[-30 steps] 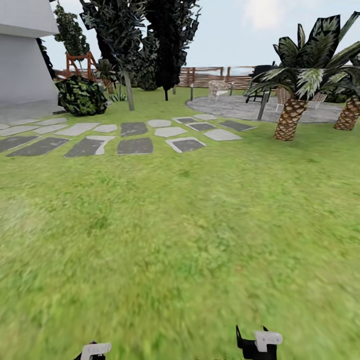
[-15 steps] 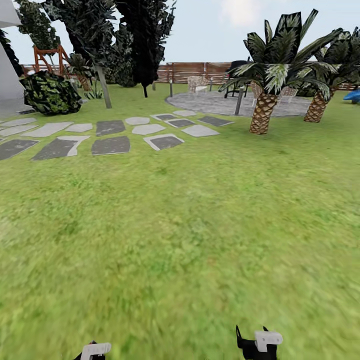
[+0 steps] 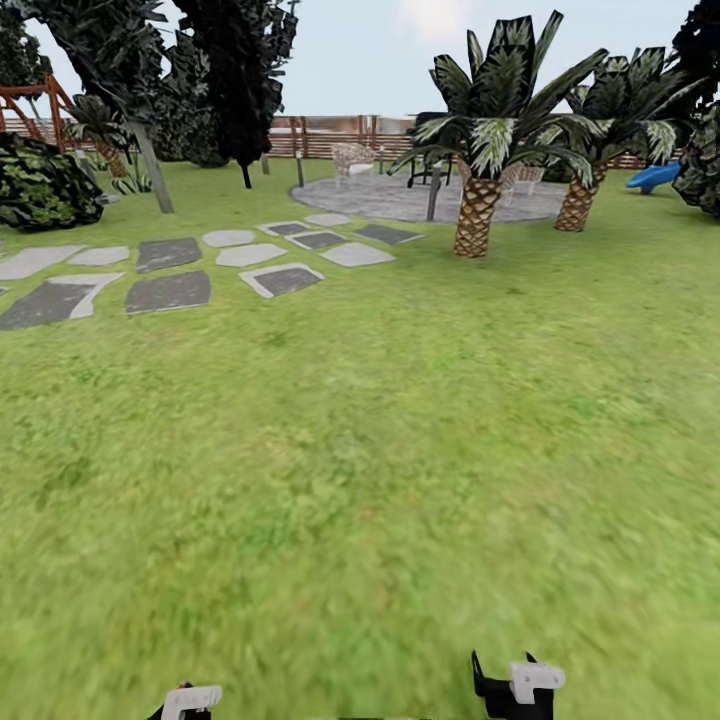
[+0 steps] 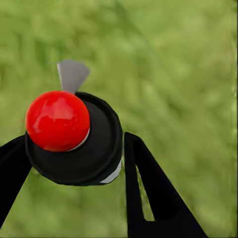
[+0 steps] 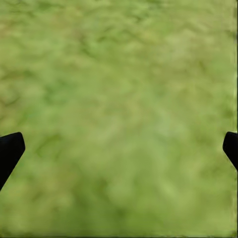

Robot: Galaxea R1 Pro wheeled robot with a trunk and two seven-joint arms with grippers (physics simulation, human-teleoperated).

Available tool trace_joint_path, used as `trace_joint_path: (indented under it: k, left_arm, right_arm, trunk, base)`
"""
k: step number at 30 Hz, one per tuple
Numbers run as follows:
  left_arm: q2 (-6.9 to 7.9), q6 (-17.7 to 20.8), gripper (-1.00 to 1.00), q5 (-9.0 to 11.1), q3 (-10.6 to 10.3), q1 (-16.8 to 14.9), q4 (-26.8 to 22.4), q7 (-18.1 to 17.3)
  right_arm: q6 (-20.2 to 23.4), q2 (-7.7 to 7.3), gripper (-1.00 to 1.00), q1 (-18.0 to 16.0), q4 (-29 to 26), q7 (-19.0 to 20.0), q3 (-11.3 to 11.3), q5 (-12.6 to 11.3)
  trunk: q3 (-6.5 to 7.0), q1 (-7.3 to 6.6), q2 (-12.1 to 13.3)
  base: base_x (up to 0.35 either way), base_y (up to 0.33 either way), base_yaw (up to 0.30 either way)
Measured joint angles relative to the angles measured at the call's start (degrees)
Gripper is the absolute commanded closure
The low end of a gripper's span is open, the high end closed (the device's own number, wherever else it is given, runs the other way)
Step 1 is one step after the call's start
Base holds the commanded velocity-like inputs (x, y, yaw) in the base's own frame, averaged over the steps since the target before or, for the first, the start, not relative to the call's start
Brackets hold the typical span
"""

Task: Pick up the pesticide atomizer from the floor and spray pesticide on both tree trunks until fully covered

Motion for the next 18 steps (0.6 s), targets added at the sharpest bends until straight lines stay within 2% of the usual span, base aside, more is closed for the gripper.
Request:
trace_joint_path:
  k: [18]
  left_arm:
    - [0.0, 0.0, 1.0, 0.0, 0.0, 0.0, 0.0, 0.0]
  right_arm:
    - [0.0, -0.02, -1.0, 0.0, 0.0, 0.0, 0.0, 0.0]
  trunk:
    - [-1.04, 0.0, 0.0]
  base:
    - [0.0, -0.276, -0.236]
